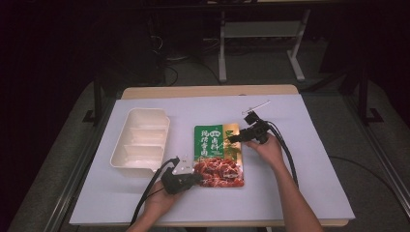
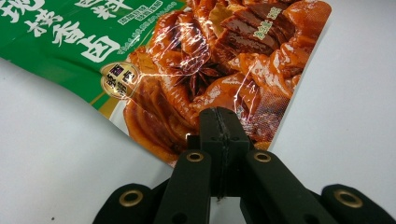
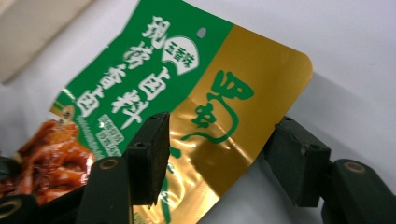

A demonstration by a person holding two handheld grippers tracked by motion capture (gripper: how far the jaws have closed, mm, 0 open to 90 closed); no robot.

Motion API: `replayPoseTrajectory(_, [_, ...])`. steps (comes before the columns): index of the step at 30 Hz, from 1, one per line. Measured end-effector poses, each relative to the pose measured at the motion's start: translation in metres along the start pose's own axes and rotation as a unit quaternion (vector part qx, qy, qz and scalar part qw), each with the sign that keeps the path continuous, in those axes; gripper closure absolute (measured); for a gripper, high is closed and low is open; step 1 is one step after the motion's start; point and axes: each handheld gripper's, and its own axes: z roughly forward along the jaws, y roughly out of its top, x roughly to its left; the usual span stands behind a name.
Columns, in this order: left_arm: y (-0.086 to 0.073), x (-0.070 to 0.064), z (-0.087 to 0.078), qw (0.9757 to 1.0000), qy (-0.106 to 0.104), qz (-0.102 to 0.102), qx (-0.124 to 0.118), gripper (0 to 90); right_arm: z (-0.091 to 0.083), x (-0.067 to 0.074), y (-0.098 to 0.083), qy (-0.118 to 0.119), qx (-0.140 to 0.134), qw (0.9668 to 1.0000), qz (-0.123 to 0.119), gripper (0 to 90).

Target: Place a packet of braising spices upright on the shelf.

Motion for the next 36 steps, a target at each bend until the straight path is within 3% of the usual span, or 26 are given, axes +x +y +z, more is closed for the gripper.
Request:
replayPoseTrajectory(3, [0.0,0.0,0.0,1.0,0.0,0.0,0.0,89.9,-0.004,0.001,0.0,0.011,-0.007,0.9999,-0.003,45.8])
replayPoseTrajectory(5, [0.0,0.0,0.0,1.0,0.0,0.0,0.0,90.0,-0.011,0.004,0.001,0.048,-0.024,0.9986,-0.001,53.0])
replayPoseTrajectory(9, [0.0,0.0,0.0,1.0,0.001,-0.002,-0.002,90.0,-0.012,0.011,0.001,0.084,-0.021,0.9961,-0.016,58.1])
replayPoseTrajectory(13, [-0.001,-0.001,0.0,1.0,0.003,-0.002,-0.003,90.0,-0.006,0.013,0.001,0.061,-0.004,0.9978,-0.024,60.6])
replayPoseTrajectory(16, [-0.001,-0.001,0.0,1.0,0.003,-0.002,-0.003,89.9,0.001,0.011,-0.001,0.04,0.007,0.999,-0.017,63.9])
replayPoseTrajectory(20, [-0.001,-0.001,0.0,1.0,0.003,-0.002,-0.004,89.9,0.007,0.007,-0.003,0.04,0.014,0.9991,-0.008,66.8])
replayPoseTrajectory(24, [-0.001,-0.001,0.0,1.0,0.002,-0.001,-0.004,89.9,0.009,0.006,-0.005,0.039,0.026,0.9989,-0.007,77.0])
replayPoseTrajectory(27, [-0.001,-0.001,0.0,1.0,0.002,-0.002,-0.004,89.9,0.006,0.007,-0.003,0.045,0.018,0.9987,-0.013,88.5])
replayPoseTrajectory(29, [-0.001,-0.001,0.0,1.0,0.003,-0.001,-0.004,89.9,0.002,0.008,-0.002,0.057,0.011,0.9982,-0.017,88.9])
replayPoseTrajectory(34, [-0.001,-0.001,0.0,1.0,0.003,0.0,-0.004,89.9,-0.002,0.011,-0.001,0.081,-0.005,0.9965,-0.02,87.8])
replayPoseTrajectory(36, [-0.001,-0.001,0.0,1.0,0.004,0.0,-0.004,89.9,0.003,0.011,-0.002,0.094,-0.002,0.9955,-0.009,78.1])
